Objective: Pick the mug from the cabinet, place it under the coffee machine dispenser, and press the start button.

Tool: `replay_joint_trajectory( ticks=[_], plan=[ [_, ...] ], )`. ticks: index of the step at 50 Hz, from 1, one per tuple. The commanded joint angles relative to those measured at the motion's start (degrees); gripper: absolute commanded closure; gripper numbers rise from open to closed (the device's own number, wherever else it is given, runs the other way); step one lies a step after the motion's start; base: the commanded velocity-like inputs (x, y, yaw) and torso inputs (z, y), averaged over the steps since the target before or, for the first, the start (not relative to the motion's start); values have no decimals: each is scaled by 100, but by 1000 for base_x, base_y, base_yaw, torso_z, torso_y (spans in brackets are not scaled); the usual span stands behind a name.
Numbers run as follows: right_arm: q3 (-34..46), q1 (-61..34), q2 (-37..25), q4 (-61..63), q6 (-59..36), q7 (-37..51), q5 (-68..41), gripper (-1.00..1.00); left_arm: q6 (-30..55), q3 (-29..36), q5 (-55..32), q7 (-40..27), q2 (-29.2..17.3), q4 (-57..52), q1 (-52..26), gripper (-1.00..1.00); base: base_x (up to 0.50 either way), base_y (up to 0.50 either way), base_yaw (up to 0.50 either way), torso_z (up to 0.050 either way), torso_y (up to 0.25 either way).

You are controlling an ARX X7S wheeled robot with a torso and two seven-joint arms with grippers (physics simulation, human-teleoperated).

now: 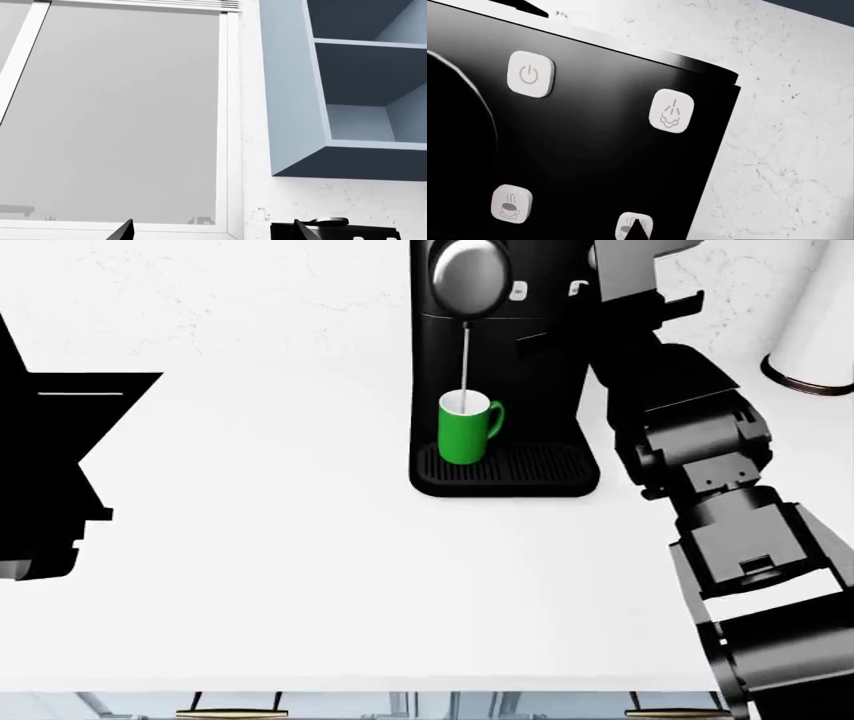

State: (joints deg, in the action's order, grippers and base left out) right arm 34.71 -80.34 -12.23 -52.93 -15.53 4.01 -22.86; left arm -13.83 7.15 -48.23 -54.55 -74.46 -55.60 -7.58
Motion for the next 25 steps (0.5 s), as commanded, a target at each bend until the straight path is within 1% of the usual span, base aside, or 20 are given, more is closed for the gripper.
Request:
replay_joint_trajectory(
  ticks=[1,6,17,25],
  plan=[
    [6,109,-82,131,-149,50,-40,100,-15,-33,2,-11,-13,-9,39,-100,0,0,0,0,0],
    [-17,258,-224,644,-413,143,-129,100,-27,-52,12,-17,-20,-5,70,-100,0,0,0,0,0],
    [-290,987,-1006,3259,-1605,651,-763,100,-23,-93,-4,-44,-41,-21,70,-100,0,0,0,0,0],
    [-806,1618,-1687,5441,-2481,1305,-1552,100,-22,-120,-18,-66,-67,-54,87,-100,0,0,0,0,0]
  ],
)
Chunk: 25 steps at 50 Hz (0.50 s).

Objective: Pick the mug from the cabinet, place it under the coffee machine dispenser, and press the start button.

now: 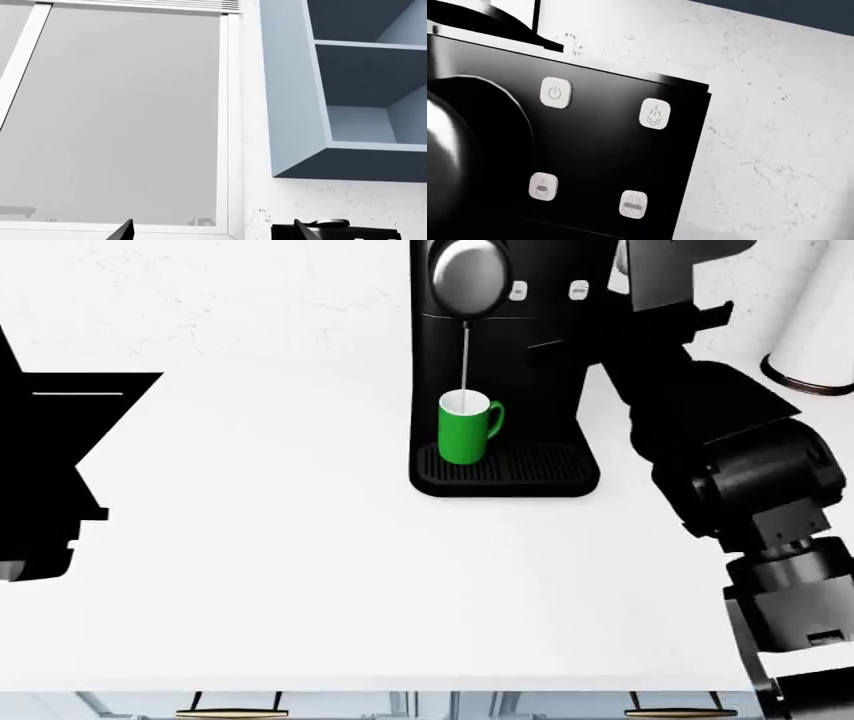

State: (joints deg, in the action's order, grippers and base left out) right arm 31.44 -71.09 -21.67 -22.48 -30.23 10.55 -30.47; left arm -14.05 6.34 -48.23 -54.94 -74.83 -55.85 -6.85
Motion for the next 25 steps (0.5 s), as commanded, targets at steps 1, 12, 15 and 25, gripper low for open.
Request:
replay_joint_trajectory(
  ticks=[1,12,15,25],
  plan=[
    [-550,752,-806,2615,-1099,732,-891,100,1,-42,-21,-30,-33,-34,14,-100,0,0,0,0,0],
    [-1790,1567,-1598,5108,-2088,1931,-2543,-100,8,-103,-48,-72,-84,-40,2,-100,0,0,0,0,0],
    [-2203,1853,-1789,5617,-2097,2216,-2934,-100,-45,-191,-51,-114,-144,-31,101,-100,0,0,0,0,0],
    [-3552,2845,-2288,6785,-1610,2694,-3684,-100,-677,-1167,-48,-173,-262,-18,1144,-100,0,0,0,0,0]
  ],
)
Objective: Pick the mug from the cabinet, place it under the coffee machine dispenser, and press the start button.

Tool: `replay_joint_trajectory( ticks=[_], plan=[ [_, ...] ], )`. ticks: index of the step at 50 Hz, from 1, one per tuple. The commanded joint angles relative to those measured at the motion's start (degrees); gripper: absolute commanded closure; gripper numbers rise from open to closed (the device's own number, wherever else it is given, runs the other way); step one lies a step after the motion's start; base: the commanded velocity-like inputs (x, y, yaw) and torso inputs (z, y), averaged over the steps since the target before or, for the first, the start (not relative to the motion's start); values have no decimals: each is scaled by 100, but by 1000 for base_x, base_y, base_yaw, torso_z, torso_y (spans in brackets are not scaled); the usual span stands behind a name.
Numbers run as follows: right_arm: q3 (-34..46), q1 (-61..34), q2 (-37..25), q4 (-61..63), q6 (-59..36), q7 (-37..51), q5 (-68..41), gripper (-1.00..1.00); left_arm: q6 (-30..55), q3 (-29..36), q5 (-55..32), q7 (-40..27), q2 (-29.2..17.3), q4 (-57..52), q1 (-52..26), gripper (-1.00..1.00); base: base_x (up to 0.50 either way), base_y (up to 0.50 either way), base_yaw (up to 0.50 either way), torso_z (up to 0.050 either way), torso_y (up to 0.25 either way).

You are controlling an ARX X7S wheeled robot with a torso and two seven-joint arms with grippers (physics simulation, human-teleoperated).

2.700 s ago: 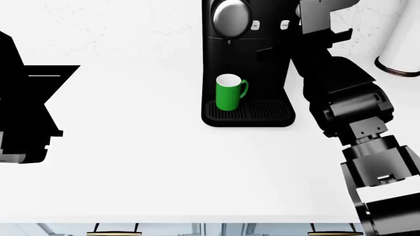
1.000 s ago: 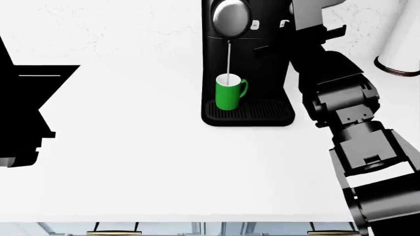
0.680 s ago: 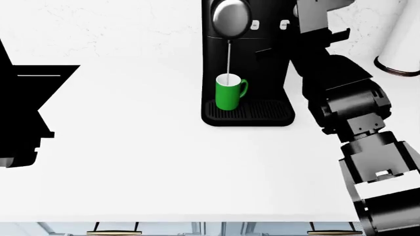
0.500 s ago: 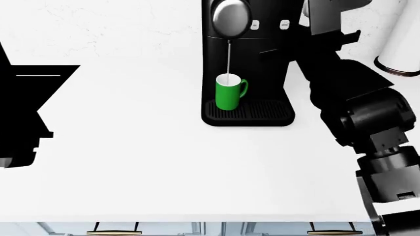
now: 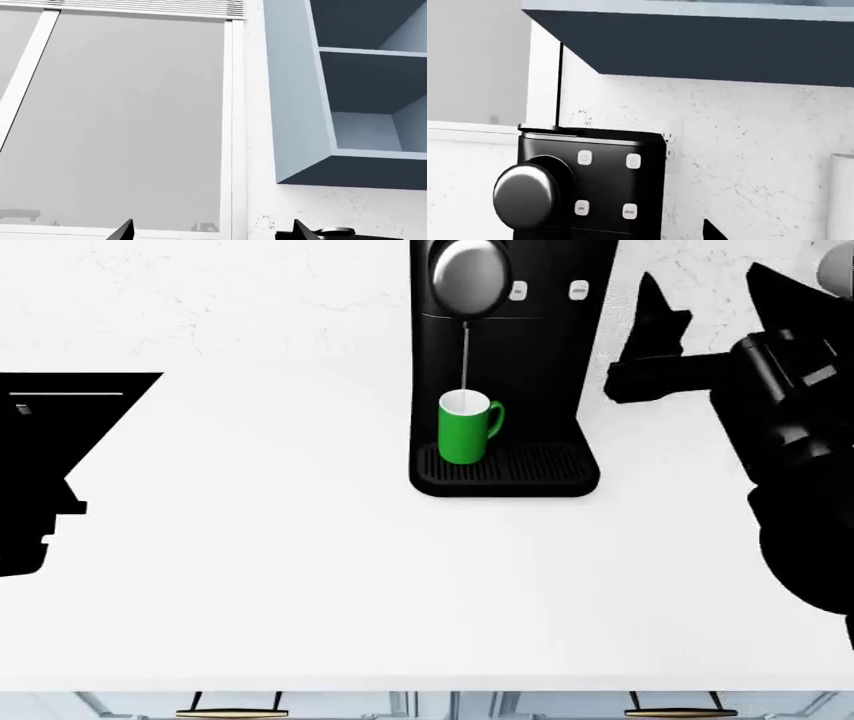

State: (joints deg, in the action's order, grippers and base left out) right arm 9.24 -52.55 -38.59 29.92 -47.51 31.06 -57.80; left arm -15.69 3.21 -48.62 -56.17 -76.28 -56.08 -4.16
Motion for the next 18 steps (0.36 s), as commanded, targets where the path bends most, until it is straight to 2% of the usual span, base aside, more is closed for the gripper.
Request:
replay_joint_trajectory(
  ticks=[1,9,18],
  plan=[
    [-1470,1114,-630,1631,191,650,-979,-100,-568,-1105,-21,7,-93,-9,1106,-100,0,0,0,0,0],
    [-2554,2202,-712,2348,843,451,-992,-100,-576,-2961,-305,984,550,-153,2518,-100,0,0,0,0,0],
    [-3475,2967,-872,2755,1168,335,-1329,-100,-502,-4759,-1345,2490,1185,-341,3775,-100,0,0,0,0,0]
  ],
)
